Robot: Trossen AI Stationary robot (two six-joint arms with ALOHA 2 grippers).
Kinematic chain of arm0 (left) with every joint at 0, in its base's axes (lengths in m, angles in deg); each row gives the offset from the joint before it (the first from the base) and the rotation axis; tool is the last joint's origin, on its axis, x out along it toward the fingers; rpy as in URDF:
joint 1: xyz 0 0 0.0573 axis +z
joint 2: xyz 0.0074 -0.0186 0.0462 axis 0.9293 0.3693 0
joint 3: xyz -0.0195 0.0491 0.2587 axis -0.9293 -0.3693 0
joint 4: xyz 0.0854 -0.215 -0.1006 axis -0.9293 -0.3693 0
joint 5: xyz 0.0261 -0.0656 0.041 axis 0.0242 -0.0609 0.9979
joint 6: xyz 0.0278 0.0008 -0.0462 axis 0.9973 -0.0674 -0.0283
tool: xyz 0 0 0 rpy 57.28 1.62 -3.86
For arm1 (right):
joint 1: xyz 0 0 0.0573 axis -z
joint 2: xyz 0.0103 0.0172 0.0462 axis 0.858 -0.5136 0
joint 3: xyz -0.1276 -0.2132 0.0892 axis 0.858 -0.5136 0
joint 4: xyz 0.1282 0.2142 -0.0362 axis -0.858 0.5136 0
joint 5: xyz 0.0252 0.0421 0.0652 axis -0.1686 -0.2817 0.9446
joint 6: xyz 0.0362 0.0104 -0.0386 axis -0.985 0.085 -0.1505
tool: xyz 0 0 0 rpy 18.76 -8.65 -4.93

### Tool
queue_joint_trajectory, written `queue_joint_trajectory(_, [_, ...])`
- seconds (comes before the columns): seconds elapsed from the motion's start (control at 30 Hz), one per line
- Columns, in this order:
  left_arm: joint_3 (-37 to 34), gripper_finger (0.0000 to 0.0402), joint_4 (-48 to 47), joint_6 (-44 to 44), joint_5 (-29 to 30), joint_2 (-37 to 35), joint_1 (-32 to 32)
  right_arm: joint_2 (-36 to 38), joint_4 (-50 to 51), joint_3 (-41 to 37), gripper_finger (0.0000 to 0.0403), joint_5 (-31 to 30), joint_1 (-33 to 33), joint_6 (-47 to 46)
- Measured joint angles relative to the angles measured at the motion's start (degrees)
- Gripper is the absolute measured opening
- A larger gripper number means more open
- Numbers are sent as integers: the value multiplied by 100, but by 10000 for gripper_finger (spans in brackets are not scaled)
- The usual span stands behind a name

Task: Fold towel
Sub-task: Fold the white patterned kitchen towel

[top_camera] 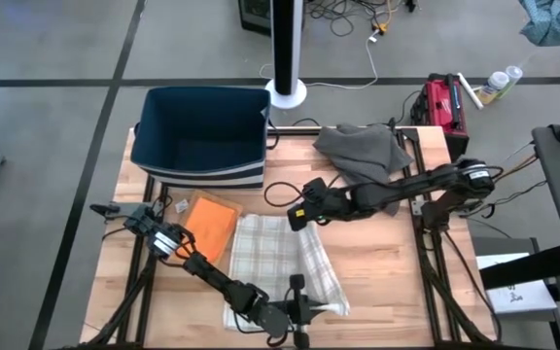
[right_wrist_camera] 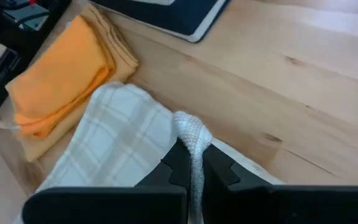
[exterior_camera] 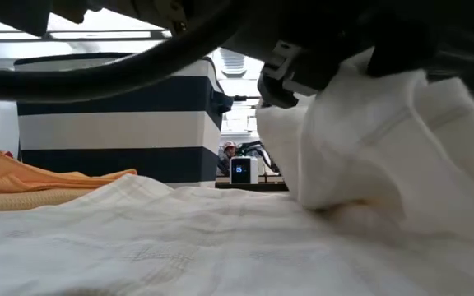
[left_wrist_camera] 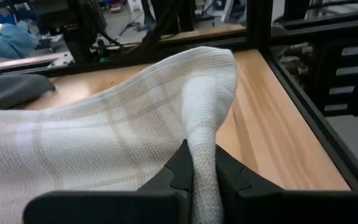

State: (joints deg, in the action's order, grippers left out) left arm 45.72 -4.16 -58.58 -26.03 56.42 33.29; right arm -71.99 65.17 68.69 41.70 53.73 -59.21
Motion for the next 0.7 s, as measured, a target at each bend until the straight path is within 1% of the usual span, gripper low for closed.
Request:
queue_joint_trajectory(0.17, [0, 14, -254, -36, -19, -9, -39, -287, -50, 37, 7, 8, 0, -4])
queue_joint_trajectory(0.27, [0, 21, -464, -71, -23, -21, -53, -358, -66, 39, 7, 13, 2, -10])
queue_joint_trajectory(0.47, [7, 27, -825, -100, -24, -83, -88, -370, -92, 39, 7, 26, 4, -11])
queue_joint_trajectory(0.7, [7, 28, -1300, -242, -13, -134, -152, -397, -267, 39, 20, 47, 4, -15])
